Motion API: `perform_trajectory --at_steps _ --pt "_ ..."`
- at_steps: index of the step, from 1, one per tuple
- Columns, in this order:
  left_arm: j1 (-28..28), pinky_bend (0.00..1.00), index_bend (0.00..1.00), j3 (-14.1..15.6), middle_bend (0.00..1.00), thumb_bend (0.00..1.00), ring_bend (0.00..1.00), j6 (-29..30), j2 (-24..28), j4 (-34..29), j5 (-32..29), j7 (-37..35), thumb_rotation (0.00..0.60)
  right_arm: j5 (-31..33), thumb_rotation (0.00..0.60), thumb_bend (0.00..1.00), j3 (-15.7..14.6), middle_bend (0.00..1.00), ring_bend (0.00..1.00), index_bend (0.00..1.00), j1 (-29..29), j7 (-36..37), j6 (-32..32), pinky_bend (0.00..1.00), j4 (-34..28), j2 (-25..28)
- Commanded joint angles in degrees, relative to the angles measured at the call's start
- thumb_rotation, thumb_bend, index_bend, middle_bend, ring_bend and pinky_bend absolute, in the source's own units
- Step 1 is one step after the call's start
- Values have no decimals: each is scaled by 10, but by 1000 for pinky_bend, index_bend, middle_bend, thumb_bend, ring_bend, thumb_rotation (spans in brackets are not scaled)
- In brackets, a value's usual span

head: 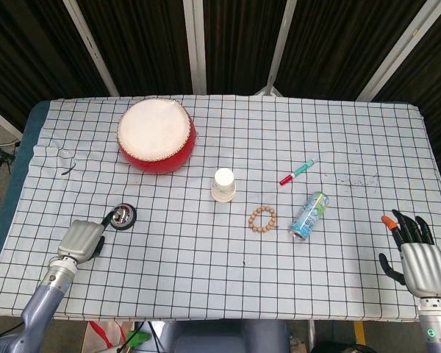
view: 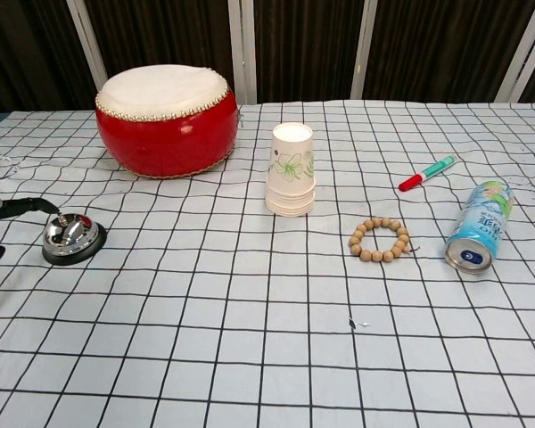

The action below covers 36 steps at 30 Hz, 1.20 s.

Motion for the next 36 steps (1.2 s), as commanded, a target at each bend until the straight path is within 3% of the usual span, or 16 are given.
perform_trajectory --at_steps 1,13,23,36 --pt "-1 655 0 1 826 867 640 0 0 1 -2 0 600 0 600 403 0 83 111 164 0 0 0 40 0 0" --pt "-6 655 0 6 826 867 640 1 0 8 -18 1 600 -2 600 403 0 83 111 164 0 3 1 40 -1 1" --pt "4 655 0 -4 826 867 640 46 34 -32 25 -25 600 -3 600 404 -1 83 111 164 0 4 0 40 -1 1" --pt "-10 655 0 7 826 867 640 20 24 -21 9 -18 600 -1 600 404 -1 83 111 164 1 2 -1 40 -3 0"
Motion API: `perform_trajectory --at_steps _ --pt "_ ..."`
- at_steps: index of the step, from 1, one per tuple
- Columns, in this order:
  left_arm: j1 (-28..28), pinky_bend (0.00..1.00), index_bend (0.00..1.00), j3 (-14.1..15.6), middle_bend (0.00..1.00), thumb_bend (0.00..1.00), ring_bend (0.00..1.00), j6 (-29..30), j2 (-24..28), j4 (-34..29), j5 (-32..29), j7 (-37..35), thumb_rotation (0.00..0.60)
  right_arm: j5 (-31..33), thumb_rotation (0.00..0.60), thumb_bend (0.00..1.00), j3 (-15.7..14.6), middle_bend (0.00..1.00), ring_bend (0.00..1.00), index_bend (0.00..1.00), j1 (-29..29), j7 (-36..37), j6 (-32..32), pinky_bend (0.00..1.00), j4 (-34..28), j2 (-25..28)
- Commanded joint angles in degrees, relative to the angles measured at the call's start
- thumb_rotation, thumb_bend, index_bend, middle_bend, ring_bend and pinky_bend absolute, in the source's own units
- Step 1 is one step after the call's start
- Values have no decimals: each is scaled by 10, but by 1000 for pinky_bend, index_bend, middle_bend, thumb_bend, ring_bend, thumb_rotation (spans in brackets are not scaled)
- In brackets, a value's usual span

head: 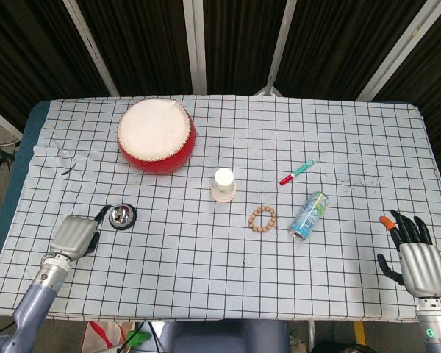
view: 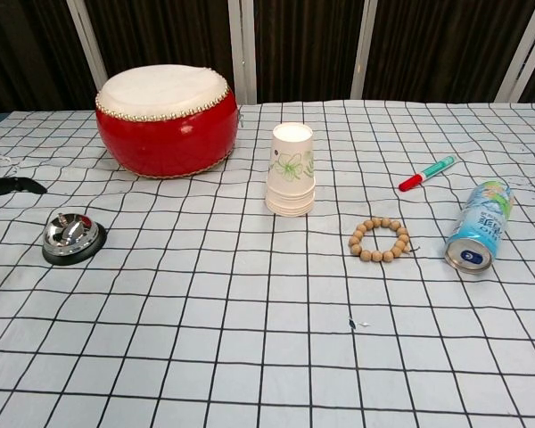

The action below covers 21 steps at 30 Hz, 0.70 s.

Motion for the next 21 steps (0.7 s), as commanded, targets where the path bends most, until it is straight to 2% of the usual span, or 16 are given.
perform_trajectory --at_steps 1,21 --pt "-4 655 0 1 826 867 640 0 -5 0 0 5 600 1 600 404 1 83 111 164 0 1 0 40 0 1" --pt "-17 655 0 8 827 867 640 2 -27 6 -25 36 600 0 600 403 1 83 111 164 -1 7 2 39 1 3"
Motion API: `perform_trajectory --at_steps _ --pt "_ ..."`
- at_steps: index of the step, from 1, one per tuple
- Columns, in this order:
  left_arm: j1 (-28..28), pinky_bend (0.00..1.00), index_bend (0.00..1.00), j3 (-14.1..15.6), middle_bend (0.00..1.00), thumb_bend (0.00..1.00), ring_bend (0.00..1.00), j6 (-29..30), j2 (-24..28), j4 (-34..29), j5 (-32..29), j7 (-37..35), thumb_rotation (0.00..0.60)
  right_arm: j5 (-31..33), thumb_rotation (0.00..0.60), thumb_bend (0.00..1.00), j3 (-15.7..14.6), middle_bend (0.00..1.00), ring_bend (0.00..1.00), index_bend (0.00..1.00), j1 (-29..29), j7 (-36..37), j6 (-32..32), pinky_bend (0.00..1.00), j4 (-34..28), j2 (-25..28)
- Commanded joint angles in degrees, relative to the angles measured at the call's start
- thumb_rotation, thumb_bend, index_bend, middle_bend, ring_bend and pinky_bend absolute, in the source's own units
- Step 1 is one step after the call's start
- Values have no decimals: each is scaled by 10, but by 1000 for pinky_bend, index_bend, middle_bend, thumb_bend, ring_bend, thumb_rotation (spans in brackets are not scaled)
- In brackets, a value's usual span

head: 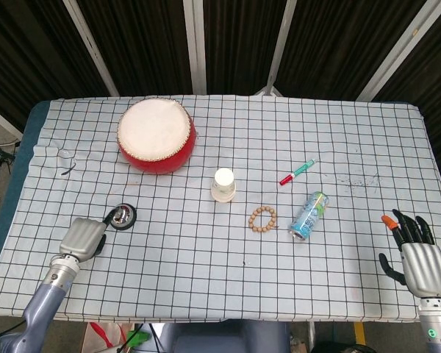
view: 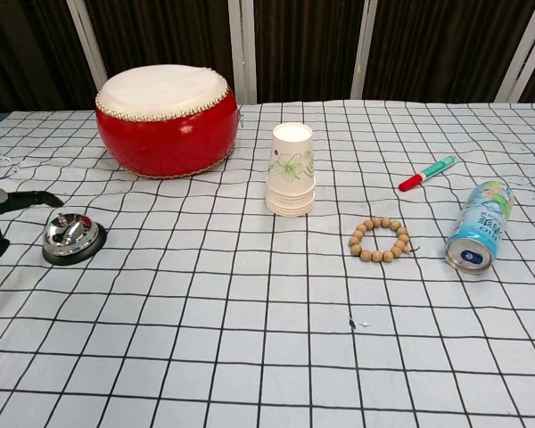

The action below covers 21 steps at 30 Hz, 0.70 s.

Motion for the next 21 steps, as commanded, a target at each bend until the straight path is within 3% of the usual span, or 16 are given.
perform_trajectory --at_steps 1,21 --pt "-1 655 0 1 827 867 640 1 -1 -1 -3 3 600 0 600 404 0 83 111 164 0 0 0 39 0 0" --pt "-12 655 0 8 827 867 640 2 -12 4 -26 21 600 1 600 403 0 83 111 164 0 5 -1 39 -1 2"
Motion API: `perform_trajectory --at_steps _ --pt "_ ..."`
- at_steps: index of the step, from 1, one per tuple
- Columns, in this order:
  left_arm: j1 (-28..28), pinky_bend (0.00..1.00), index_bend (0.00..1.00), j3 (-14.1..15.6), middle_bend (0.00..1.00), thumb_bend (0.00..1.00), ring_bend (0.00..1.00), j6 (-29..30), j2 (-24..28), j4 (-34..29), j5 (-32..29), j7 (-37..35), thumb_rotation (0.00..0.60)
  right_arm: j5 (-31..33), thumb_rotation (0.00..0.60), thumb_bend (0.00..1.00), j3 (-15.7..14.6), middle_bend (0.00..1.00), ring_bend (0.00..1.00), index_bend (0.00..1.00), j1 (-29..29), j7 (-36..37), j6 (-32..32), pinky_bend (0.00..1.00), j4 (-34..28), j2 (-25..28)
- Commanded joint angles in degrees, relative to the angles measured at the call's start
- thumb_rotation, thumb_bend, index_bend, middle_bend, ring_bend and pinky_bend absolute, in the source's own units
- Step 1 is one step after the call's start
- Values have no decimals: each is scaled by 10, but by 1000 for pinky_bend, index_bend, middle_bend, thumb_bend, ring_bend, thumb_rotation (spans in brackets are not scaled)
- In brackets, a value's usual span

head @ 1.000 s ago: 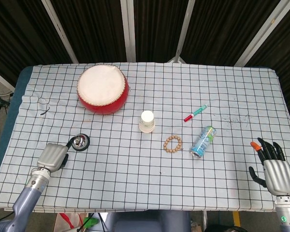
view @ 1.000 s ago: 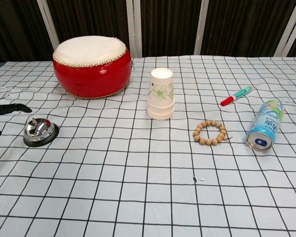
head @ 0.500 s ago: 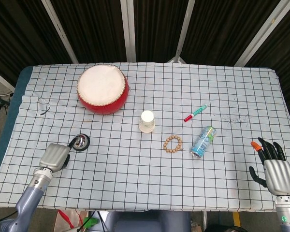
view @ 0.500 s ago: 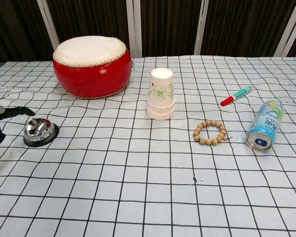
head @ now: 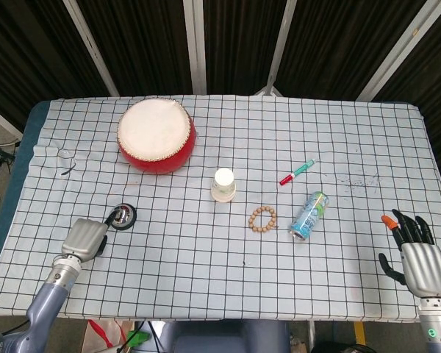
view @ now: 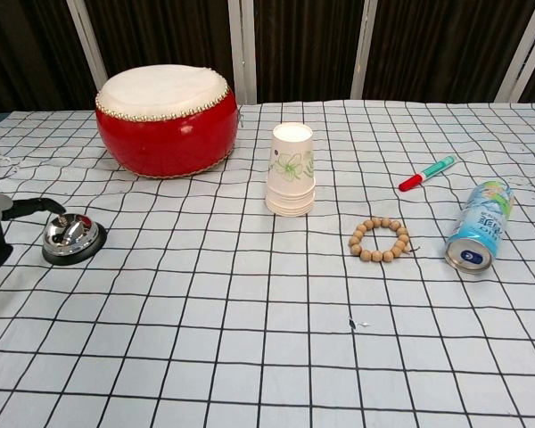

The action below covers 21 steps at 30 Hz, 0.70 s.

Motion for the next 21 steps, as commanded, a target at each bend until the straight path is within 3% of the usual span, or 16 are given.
perform_trajectory --at_steps 1,14,21 --pt "-1 655 0 2 827 867 640 2 -1 -1 -1 2 600 -1 600 403 0 83 111 164 0 1 1 39 0 1" --pt "-1 655 0 5 827 866 640 8 -5 7 -6 1 600 0 600 403 1 83 112 164 -1 2 3 40 -2 1" --pt "21 643 0 -1 805 809 623 72 39 -48 75 -37 600 -1 600 404 -1 83 114 164 -1 0 1 39 -3 1"
